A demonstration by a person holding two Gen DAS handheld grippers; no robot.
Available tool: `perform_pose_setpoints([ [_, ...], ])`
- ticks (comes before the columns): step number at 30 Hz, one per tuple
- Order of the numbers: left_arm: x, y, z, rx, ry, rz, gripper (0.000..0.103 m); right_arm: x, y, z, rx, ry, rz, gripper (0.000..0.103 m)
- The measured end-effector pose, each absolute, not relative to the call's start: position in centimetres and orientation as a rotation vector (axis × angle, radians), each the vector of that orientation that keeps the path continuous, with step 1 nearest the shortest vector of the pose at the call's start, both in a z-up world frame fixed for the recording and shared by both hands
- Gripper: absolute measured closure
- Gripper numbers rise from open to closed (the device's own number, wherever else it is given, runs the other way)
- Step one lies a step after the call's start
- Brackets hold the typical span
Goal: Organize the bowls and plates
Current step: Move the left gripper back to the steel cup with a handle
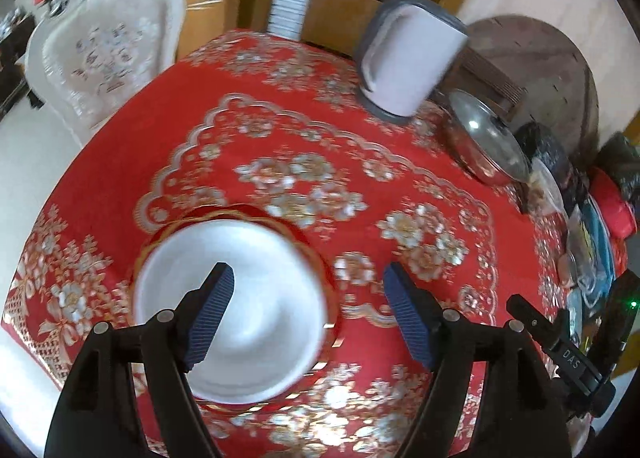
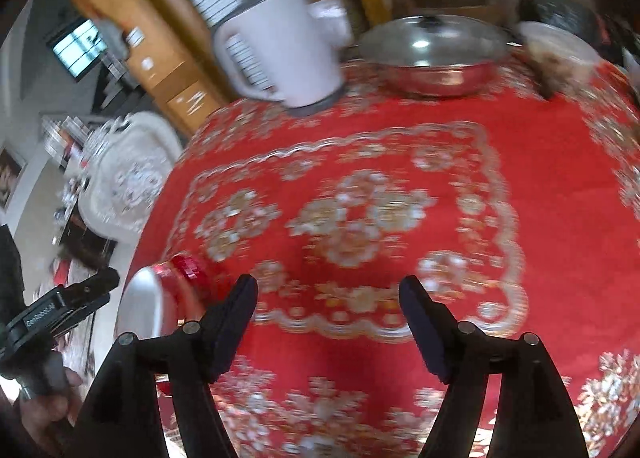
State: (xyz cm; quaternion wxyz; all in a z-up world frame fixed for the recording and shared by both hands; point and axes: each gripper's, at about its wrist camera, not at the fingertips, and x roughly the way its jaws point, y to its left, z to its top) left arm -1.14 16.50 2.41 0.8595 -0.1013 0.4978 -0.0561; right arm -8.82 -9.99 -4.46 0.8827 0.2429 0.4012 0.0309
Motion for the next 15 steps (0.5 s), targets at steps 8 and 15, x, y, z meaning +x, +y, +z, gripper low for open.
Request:
perform_pose_setpoints([
  [8, -1.0, 7.4, 2.6, -0.130, 1.062, -0.170, 0.026, -12.5, -19.5, -5.7, 0.485, 0.788, -0.048, 0.028],
  [15, -0.6, -7.5, 2.4, -0.031, 1.083, -0.332, 0.026, -15.2, -32.2, -6.8, 0.530, 0.744, -0.165, 0.028],
])
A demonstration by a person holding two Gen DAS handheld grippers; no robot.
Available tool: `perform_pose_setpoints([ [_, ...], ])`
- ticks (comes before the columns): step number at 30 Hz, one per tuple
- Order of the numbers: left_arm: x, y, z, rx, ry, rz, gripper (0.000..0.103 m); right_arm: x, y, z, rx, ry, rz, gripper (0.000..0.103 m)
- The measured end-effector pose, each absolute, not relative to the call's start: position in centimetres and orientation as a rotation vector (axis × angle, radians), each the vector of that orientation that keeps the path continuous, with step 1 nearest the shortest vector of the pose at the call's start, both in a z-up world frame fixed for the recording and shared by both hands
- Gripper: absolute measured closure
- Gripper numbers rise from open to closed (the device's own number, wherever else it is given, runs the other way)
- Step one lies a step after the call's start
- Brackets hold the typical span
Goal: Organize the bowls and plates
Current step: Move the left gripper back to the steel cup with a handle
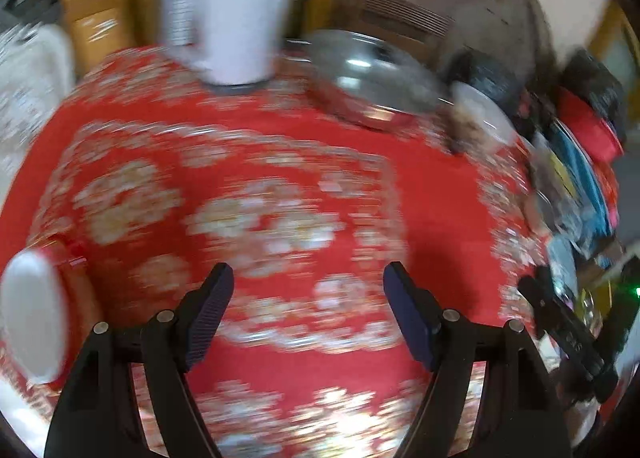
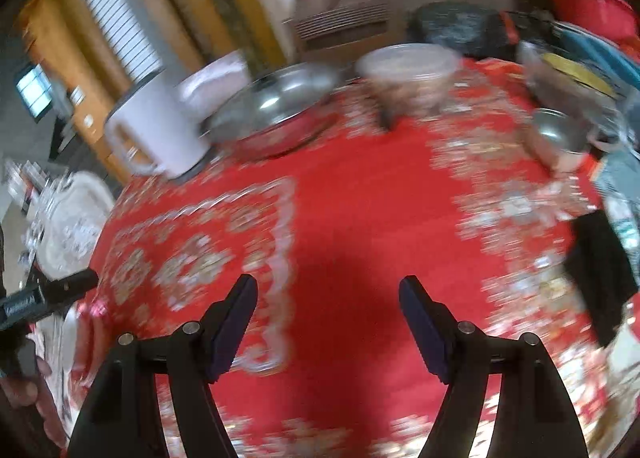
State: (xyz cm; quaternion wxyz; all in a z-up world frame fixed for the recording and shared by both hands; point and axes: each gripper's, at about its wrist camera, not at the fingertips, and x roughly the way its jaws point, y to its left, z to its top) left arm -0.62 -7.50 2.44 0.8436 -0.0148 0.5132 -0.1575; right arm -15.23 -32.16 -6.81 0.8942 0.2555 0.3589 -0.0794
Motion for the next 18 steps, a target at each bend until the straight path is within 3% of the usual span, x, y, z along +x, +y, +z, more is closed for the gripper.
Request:
perform_pose_setpoints([
  [10, -0.3, -32.3, 1.3, 0.139, 1.099, -0.615, 0.026, -18.2, -51.3, -9.9, 0.633, 0.718, -0.351, 0.028],
  [18, 2.3, -44.4, 0.2, 0.218, 1.052, -0.711, 0.026, -16.0, -59.7, -10.4, 0.657, 0.605, -0.302, 0.030],
])
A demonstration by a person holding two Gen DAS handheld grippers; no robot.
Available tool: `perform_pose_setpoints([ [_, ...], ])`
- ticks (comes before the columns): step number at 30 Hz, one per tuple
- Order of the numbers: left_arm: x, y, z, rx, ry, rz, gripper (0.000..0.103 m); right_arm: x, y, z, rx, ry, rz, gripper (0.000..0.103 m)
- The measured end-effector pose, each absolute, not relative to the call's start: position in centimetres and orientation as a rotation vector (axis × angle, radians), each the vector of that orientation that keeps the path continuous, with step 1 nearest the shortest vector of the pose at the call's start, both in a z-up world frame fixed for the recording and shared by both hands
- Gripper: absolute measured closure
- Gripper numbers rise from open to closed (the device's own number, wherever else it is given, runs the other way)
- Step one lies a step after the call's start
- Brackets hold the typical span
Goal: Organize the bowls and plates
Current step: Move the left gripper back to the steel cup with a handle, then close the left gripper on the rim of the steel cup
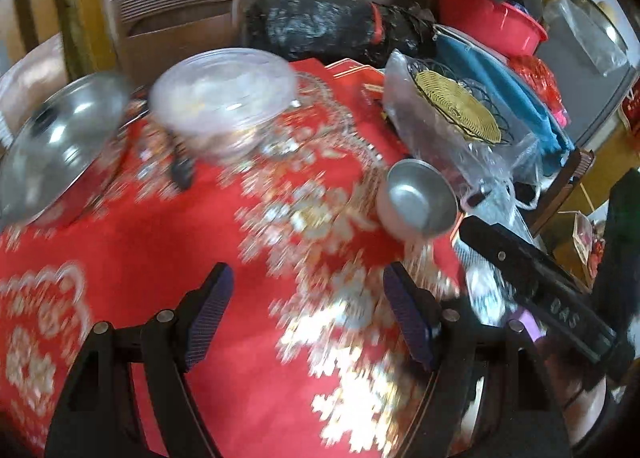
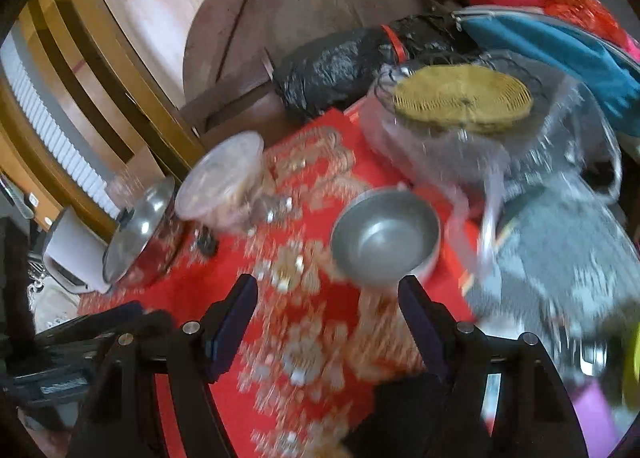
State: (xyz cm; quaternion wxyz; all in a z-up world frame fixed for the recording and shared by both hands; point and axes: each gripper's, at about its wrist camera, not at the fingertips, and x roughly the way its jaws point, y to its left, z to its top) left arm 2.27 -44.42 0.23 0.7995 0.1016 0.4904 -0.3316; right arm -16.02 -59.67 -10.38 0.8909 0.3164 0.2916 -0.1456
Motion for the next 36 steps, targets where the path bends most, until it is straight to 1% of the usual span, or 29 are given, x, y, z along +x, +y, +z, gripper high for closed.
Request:
perform_pose_setpoints([
  [1, 2.6, -45.3, 0.0, 0.219, 1.050, -0.719, 0.026, -15.7, -60.3, -10.6, 0.656, 0.599, -0.307, 0.034],
  [3, 3.4, -47.6, -0.7, 0.244, 1.034, -0.723, 0.026, -15.2, -61.9, -11.7, 0.676, 0.613, -0.321, 0.044],
  [4, 3.6, -48.4, -1.0, 0.253, 1.032, -0.729, 0.026, -15.0, -62.5, -12.3, 0.689, 0.619, -0.328, 0.054],
  [5, 4.0, -49.5, -1.5, 0.265, 1.035, -0.734, 0.026, -14.8, -63.1, -12.9, 0.703, 0.630, -0.338, 0.059],
  [9, 5.1, -52.5, -3.3, 0.288, 1.055, -0.727, 0.026, -14.7, -64.7, -14.8, 0.747, 0.650, -0.367, 0.062],
  [13, 5.1, -54.8, -4.7, 0.320, 1.073, -0.753, 0.026, -14.5, -65.7, -15.4, 0.757, 0.667, -0.390, 0.064],
  [15, 4.8, -55.6, -5.6, 0.336, 1.088, -0.775, 0.026, -14.0, -66.1, -16.0, 0.758, 0.688, -0.386, 0.066],
  [17, 4.7, -56.4, -6.6, 0.341, 1.116, -0.790, 0.026, -13.5, -66.4, -16.6, 0.763, 0.708, -0.391, 0.073],
  [18, 4.7, -56.8, -7.0, 0.350, 1.123, -0.787, 0.026, -13.2, -66.6, -16.9, 0.768, 0.723, -0.398, 0.073],
  [20, 4.7, -57.4, -7.7, 0.371, 1.134, -0.789, 0.027, -13.0, -66.8, -17.5, 0.779, 0.736, -0.401, 0.080],
  [21, 4.6, -57.6, -7.9, 0.382, 1.135, -0.784, 0.029, -13.0, -66.9, -17.8, 0.787, 0.737, -0.402, 0.080],
  [22, 4.6, -57.7, -8.1, 0.391, 1.136, -0.780, 0.039, -13.0, -66.9, -17.8, 0.790, 0.731, -0.400, 0.080],
  [23, 4.6, -57.9, -8.4, 0.404, 1.144, -0.774, 0.045, -13.0, -66.9, -17.8, 0.785, 0.732, -0.400, 0.080],
  [24, 4.5, -58.0, -8.5, 0.402, 1.150, -0.782, 0.046, -12.9, -67.0, -17.9, 0.786, 0.735, -0.400, 0.081],
  [25, 4.4, -58.2, -8.5, 0.404, 1.151, -0.786, 0.052, -12.8, -67.0, -17.9, 0.790, 0.734, -0.399, 0.083],
  [26, 4.3, -58.3, -8.6, 0.403, 1.156, -0.792, 0.065, -12.7, -67.0, -17.8, 0.789, 0.737, -0.402, 0.084],
  [27, 4.3, -58.4, -8.7, 0.400, 1.169, -0.799, 0.072, -12.5, -67.0, -17.7, 0.787, 0.738, -0.405, 0.085],
  [28, 4.1, -58.7, -8.8, 0.401, 1.183, -0.804, 0.085, -12.3, -66.9, -17.5, 0.787, 0.737, -0.405, 0.086],
  [31, 3.5, -58.8, -8.7, 0.436, 1.167, -0.789, 0.087, -12.1, -66.8, -17.3, 0.793, 0.747, -0.410, 0.088],
  [36, 3.7, -57.0, -8.0, 0.407, 1.189, -0.793, 0.091, -13.0, -66.2, -16.9, 0.828, 0.752, -0.394, 0.089],
])
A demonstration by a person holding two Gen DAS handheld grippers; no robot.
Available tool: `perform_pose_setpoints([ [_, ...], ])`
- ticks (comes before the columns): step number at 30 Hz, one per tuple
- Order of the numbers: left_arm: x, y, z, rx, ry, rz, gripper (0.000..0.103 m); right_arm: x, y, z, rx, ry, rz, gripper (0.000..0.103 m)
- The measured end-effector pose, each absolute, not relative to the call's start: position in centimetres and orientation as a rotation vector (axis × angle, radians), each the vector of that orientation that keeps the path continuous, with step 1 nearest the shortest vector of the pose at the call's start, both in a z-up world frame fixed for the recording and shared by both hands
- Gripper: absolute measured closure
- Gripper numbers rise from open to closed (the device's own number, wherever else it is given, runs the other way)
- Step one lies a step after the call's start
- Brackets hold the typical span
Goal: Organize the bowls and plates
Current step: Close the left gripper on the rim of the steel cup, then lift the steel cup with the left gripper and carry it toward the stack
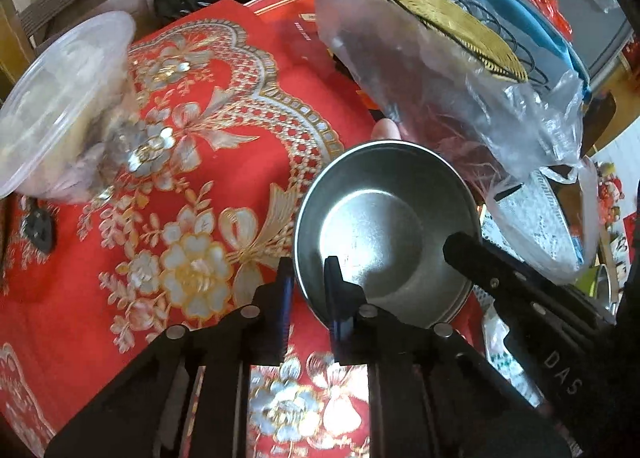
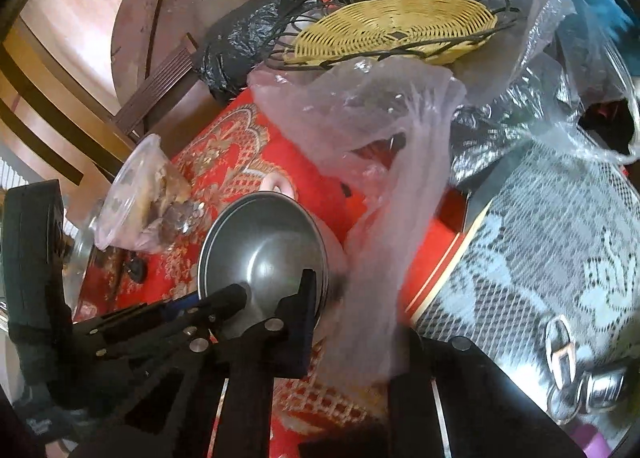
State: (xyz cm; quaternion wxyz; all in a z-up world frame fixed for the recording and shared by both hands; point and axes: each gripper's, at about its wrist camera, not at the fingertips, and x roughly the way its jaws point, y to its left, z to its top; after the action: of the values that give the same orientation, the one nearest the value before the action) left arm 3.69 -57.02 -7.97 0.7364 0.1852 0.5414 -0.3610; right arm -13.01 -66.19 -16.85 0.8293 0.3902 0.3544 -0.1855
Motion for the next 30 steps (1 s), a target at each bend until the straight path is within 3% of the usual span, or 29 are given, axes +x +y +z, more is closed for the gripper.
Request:
perform_pose_setpoints([
  [11, 1.3, -49.8, -4.9, 0.372, 1.190, -0.746, 0.091, -14.8, -61.0, -13.5, 0.860, 0.741, -0.314, 0.090],
  [30, -0.8, -31.1, -0.9, 0.237, 1.159, -0.583, 0.091, -13.7, -43.8, -7.7, 0.704, 0.770, -0.150, 0.090],
])
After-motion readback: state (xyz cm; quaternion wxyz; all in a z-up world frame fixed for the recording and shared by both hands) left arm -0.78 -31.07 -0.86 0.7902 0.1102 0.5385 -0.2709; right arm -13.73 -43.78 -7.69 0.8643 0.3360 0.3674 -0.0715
